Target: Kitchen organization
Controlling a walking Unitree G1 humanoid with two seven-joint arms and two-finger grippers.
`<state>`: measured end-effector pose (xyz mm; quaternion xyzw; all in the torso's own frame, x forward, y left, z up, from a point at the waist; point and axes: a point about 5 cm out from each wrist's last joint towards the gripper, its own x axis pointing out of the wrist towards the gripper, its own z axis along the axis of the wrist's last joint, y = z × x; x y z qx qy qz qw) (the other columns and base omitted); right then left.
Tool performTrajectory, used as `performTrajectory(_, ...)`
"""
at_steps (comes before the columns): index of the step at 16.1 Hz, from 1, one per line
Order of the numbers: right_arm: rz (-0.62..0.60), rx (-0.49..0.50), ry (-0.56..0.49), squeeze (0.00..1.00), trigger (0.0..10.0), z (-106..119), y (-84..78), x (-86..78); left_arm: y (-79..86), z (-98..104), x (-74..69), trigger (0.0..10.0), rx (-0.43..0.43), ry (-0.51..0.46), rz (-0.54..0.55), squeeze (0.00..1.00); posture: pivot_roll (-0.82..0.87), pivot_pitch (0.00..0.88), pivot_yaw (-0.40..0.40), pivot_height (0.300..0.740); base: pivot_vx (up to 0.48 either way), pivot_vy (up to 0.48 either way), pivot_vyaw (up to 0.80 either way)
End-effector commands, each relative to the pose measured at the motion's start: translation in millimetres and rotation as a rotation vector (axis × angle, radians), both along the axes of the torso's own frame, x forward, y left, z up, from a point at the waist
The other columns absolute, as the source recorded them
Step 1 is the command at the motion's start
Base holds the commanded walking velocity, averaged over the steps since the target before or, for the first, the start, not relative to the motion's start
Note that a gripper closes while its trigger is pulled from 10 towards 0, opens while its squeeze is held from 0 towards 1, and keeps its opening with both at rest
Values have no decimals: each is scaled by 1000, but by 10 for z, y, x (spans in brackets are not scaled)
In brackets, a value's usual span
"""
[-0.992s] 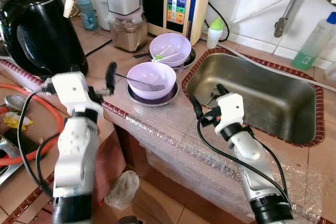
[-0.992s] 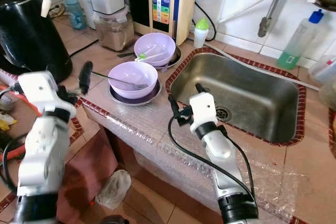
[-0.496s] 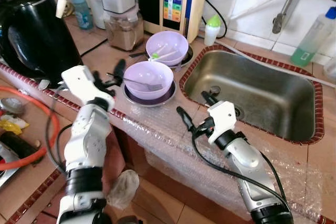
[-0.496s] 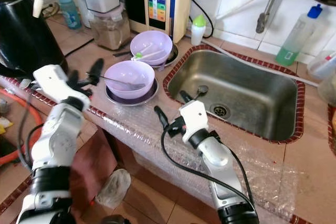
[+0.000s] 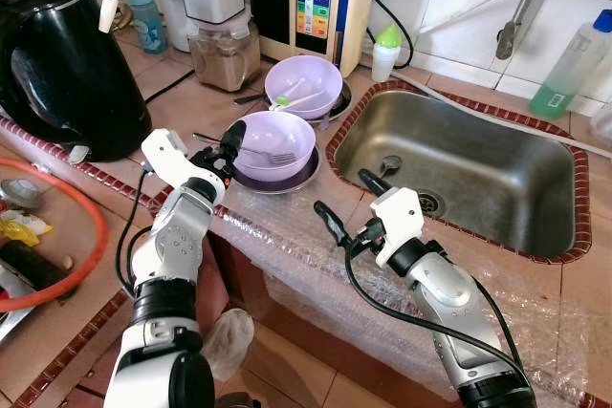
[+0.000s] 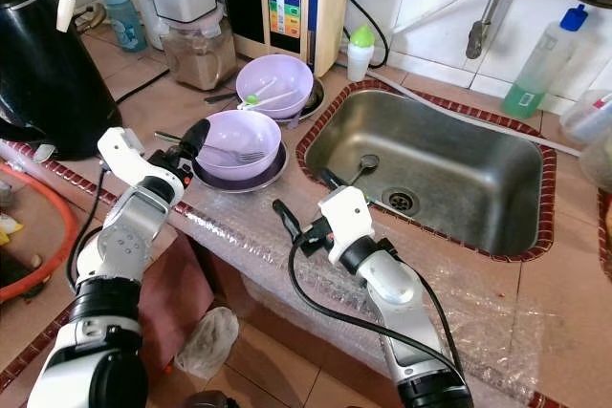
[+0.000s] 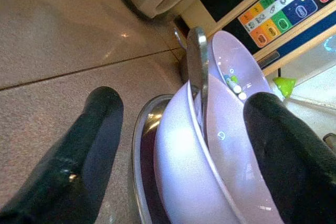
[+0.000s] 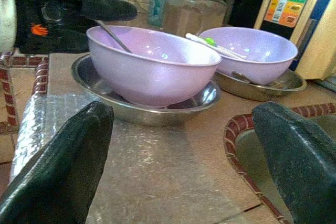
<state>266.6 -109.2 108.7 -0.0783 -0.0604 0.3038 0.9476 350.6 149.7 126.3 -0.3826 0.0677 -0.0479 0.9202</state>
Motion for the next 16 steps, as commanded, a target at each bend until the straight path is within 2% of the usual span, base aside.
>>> performTrajectory(1,34,-16,-6,0,10000,24,38,-22,6,84,51,0,-13,-32,-3,0,-74,0,42,740,0,0,0)
performTrajectory(8,46,-27,8,0,10000,-3,48,-28,24,116,107,0,-19,-42,-3,0,-74,0,38,740,0,0,0)
performTrajectory(16,70,-26,21,0,10000,-33,89,-63,31,162,112,0,13,-50,-19,0,-74,0,40,740,0,0,0)
